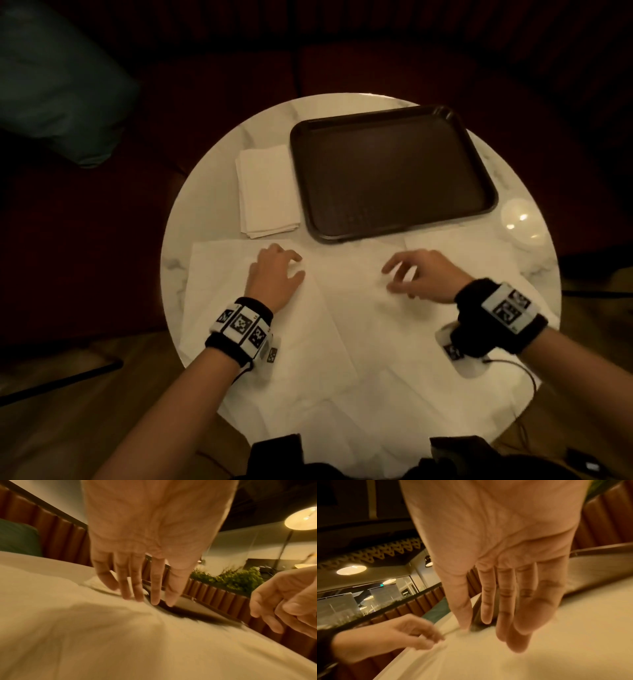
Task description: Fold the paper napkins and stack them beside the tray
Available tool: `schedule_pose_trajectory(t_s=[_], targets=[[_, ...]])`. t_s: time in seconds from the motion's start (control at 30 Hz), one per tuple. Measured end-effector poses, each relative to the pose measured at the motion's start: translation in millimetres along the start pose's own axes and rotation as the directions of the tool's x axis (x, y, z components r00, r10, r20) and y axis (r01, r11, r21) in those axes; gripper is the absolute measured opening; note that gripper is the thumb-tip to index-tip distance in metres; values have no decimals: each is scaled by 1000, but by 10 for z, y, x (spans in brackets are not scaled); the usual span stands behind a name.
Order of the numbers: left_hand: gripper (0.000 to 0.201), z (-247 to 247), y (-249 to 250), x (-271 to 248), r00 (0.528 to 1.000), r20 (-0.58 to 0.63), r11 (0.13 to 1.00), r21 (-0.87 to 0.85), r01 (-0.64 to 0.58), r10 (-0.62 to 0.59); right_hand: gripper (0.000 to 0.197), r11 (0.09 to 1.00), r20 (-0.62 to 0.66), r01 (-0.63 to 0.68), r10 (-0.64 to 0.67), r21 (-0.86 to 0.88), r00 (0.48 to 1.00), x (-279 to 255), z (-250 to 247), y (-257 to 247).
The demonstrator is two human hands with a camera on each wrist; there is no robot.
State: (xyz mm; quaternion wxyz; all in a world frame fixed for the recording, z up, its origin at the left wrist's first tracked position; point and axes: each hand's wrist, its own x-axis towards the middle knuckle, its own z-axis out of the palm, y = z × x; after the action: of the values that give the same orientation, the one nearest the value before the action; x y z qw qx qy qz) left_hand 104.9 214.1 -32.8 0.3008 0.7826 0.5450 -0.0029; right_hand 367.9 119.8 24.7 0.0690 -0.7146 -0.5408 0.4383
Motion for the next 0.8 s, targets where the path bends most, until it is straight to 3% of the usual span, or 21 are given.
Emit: schedule_pose_trajectory(t_s=[0.1, 0.27, 0.4, 0.8], targets=[[52, 196, 121, -138, 994, 107, 991, 131, -39, 25, 15, 999, 117, 21, -17, -33, 993, -269, 368, 124], [69, 307, 211, -242, 995, 95, 954, 298, -9, -20, 16, 993, 286, 90, -64, -78, 956, -599, 825, 142], [65, 311, 264, -266, 996, 57, 949, 310, 54, -75, 31, 976, 219, 132, -93, -171, 971, -603, 1038, 216], [32, 91, 181, -450, 982, -100, 955, 237, 179, -160, 22, 978, 97, 144, -130, -149, 987, -510, 1182, 343]])
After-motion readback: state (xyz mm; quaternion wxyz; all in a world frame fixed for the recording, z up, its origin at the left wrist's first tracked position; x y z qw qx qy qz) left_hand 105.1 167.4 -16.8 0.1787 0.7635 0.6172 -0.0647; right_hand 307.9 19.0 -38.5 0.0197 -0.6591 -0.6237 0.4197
